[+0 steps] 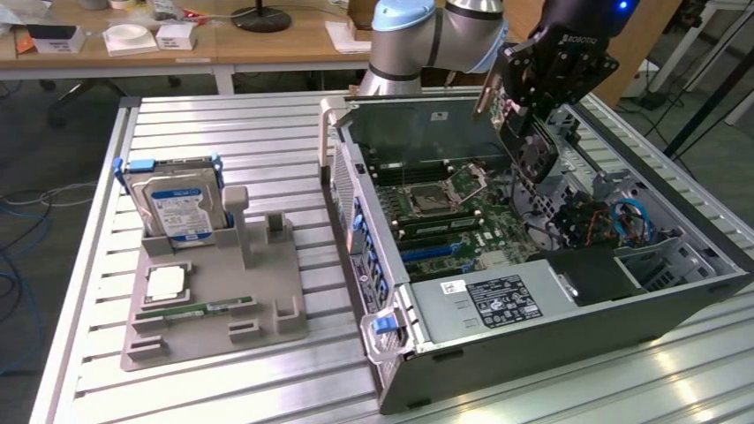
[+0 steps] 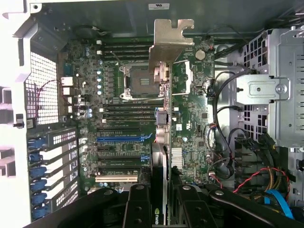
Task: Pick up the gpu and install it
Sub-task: 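Insert the gpu into the slot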
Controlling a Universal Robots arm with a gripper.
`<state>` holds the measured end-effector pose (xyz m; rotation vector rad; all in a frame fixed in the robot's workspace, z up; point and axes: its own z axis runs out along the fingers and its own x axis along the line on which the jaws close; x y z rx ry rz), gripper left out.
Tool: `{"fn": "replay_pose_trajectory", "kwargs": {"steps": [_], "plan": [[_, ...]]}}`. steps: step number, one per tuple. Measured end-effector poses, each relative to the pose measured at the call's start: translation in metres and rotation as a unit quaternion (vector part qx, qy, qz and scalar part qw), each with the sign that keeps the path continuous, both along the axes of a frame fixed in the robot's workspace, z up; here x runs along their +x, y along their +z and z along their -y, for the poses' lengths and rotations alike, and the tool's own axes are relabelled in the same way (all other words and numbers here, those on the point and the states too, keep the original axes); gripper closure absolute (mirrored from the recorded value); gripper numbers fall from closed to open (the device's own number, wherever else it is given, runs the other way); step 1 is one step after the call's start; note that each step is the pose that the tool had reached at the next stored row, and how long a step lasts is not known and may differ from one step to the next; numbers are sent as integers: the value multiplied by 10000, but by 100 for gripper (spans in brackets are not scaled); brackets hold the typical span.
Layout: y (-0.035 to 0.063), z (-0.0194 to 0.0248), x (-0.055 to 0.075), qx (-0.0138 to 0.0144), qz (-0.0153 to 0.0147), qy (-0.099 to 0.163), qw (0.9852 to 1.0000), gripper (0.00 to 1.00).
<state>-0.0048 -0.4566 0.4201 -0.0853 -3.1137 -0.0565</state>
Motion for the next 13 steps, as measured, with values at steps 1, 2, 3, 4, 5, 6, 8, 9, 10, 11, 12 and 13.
{"fn": "replay_pose_trajectory", "kwargs": {"steps": [1, 2, 3, 4, 5, 6, 8, 9, 10, 11, 12, 13], "plan": [[0, 0, 0, 0, 0, 7, 10000, 74], [0, 0, 0, 0, 0, 14, 10000, 74], [0, 0, 0, 0, 0, 21, 10000, 74], [0, 0, 0, 0, 0, 27, 10000, 74], [0, 0, 0, 0, 0, 33, 10000, 74], [0, 0, 0, 0, 0, 39, 10000, 74], [0, 0, 0, 0, 0, 50, 10000, 74], [0, 0, 0, 0, 0, 56, 10000, 74], [0, 0, 0, 0, 0, 61, 10000, 74], [0, 0, 0, 0, 0, 66, 10000, 74], [0, 0, 0, 0, 0, 72, 10000, 74], [0, 0, 0, 0, 0, 78, 10000, 74]]}}
